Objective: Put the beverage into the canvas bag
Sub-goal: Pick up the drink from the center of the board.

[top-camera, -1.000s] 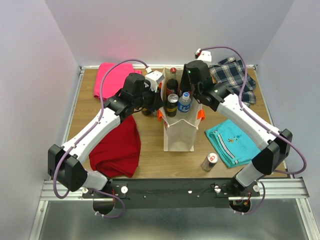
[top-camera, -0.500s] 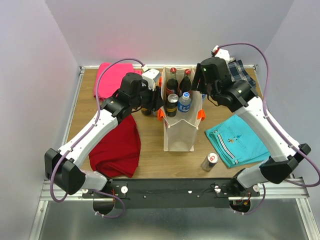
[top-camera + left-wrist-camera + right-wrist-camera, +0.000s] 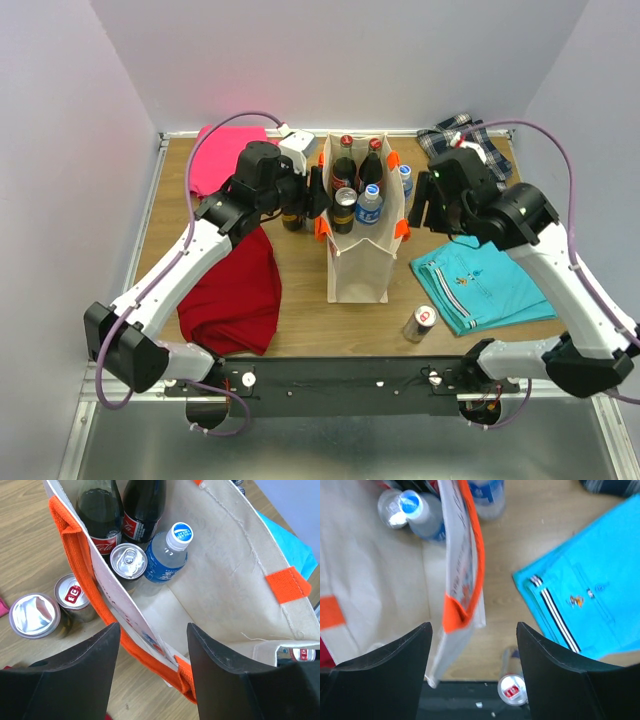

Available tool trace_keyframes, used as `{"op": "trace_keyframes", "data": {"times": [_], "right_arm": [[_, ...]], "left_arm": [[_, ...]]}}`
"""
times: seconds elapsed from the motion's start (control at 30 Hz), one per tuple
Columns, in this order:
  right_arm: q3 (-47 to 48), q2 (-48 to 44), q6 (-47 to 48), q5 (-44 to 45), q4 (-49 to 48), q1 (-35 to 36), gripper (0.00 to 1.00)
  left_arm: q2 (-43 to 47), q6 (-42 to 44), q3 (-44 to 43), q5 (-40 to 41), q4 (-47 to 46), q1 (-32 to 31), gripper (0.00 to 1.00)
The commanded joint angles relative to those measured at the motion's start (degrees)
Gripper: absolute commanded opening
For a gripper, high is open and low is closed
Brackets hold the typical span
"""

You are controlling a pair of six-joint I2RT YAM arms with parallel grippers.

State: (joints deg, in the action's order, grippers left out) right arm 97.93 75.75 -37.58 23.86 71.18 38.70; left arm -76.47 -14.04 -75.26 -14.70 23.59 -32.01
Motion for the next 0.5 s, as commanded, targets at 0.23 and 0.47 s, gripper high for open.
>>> {"op": "trace_keyframes", "data": {"times": [0.23,0.47], "right_arm": [[-17.1,-12.6,-7.7,-8.7,7.4,0.3,0.75],[-23.0,-15.2,-9.7,-10.1,6.5,0.8,0.73]], "left_arm": [[3.0,-1.8,-0.9,2.0,0.4,-0.2,0.66],[3.1,-1.9,-1.3,0.9,1.1,-0.2,0.66]]}}
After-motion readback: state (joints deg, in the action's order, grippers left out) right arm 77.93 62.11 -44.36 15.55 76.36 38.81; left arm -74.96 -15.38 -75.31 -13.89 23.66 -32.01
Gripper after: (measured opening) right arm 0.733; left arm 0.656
